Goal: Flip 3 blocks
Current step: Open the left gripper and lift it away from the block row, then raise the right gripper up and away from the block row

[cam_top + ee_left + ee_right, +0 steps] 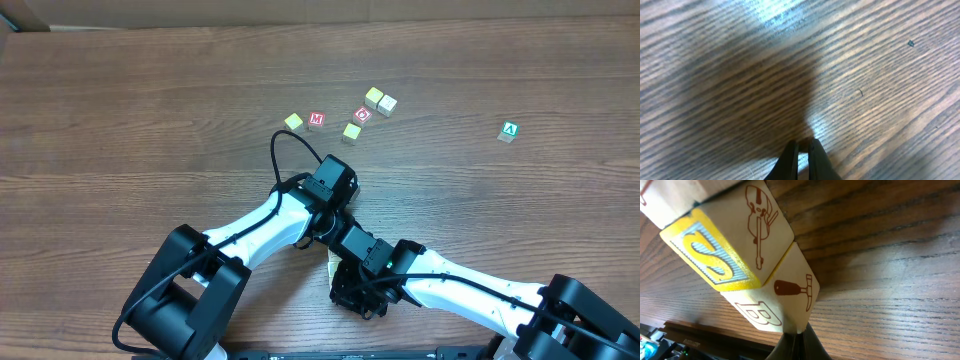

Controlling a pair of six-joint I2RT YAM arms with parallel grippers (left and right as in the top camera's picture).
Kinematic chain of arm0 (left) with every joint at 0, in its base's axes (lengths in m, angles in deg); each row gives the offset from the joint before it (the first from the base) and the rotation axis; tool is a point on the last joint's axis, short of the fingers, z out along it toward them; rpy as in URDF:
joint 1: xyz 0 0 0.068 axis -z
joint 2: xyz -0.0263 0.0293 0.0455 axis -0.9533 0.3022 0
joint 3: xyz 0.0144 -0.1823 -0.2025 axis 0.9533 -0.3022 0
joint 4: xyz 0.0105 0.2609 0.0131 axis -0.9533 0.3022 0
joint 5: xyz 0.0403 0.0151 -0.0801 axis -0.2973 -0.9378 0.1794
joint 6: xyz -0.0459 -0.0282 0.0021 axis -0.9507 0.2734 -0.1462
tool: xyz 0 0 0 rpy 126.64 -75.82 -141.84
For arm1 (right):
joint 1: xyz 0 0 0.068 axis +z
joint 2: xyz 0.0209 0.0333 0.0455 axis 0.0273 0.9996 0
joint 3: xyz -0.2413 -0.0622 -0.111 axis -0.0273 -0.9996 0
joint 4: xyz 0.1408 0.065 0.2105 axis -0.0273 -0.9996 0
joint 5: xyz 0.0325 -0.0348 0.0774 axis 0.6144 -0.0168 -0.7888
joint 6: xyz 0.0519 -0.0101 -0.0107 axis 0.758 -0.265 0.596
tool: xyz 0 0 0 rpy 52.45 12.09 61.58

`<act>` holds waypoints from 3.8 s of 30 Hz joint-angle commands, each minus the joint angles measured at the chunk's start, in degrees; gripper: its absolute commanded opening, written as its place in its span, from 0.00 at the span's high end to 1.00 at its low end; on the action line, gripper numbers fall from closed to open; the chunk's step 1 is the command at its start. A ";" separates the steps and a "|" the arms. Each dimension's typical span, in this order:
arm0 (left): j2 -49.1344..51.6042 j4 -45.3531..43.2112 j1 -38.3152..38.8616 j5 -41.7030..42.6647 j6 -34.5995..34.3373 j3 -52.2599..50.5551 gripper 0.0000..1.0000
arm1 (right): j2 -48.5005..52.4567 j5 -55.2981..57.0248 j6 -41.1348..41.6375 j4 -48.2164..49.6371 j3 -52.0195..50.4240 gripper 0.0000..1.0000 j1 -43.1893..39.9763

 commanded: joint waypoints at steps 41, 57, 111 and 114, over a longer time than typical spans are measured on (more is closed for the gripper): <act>-6.21 27.89 -15.19 -0.59 -0.11 25.55 0.96 | -21.31 23.74 -8.04 -23.34 4.44 0.96 1.33; -30.14 38.18 -14.75 -0.61 -0.15 25.55 0.96 | -8.92 31.17 -11.41 -11.39 4.44 0.96 0.50; -72.32 66.79 -12.48 -8.76 -6.56 25.05 0.00 | -27.87 42.03 -13.97 -62.77 65.13 0.00 0.20; -72.32 66.82 -12.48 -8.74 -6.56 25.05 0.00 | -27.87 41.92 -13.92 -62.73 65.13 0.00 0.20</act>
